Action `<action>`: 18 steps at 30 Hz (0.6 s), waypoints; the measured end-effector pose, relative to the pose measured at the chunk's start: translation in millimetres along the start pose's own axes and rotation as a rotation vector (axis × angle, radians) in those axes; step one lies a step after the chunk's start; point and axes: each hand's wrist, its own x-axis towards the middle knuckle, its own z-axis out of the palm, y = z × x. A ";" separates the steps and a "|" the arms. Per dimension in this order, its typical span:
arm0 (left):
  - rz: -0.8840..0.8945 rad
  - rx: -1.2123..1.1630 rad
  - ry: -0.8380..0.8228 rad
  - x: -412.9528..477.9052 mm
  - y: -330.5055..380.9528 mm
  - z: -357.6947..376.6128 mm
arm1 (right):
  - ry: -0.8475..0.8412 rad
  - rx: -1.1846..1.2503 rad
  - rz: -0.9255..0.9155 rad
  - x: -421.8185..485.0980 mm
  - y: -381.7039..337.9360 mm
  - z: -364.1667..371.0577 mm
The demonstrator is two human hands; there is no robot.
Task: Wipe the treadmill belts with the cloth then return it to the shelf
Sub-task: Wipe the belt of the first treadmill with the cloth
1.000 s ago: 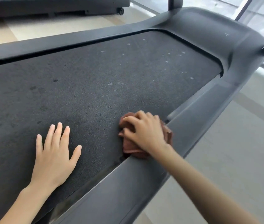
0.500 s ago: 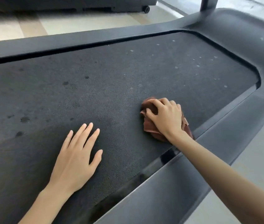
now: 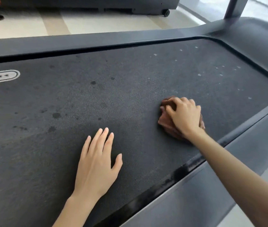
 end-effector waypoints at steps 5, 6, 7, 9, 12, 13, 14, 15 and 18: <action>0.000 -0.042 0.021 2.8 -4.9 1.5 | 0.086 0.126 -0.433 -71.2 -66.7 2.2; -0.002 -0.065 0.038 3.2 -6.0 2.2 | 0.074 0.170 -0.530 -78.6 -71.8 0.9; -0.005 -0.086 0.052 3.2 -6.7 3.0 | 0.057 0.208 -0.606 -82.1 -72.5 -0.2; -0.011 -0.112 0.060 2.7 -7.4 3.1 | 0.027 0.277 -0.650 -74.9 -60.9 -1.9; -0.014 -0.117 0.062 2.5 -7.5 2.4 | 0.021 0.194 -0.491 -33.5 -18.6 1.1; -0.014 -0.111 0.057 2.9 -7.5 2.4 | 0.041 0.154 -0.364 -10.8 3.7 3.3; -0.013 -0.110 0.052 2.8 -7.3 2.2 | 0.063 0.111 -0.217 11.6 28.1 4.3; -0.012 -0.114 0.051 2.7 -7.5 1.5 | 0.065 0.076 -0.068 30.2 49.8 3.8; -0.016 -0.126 0.059 2.8 -6.2 -0.6 | 0.039 0.077 0.224 55.9 74.0 6.1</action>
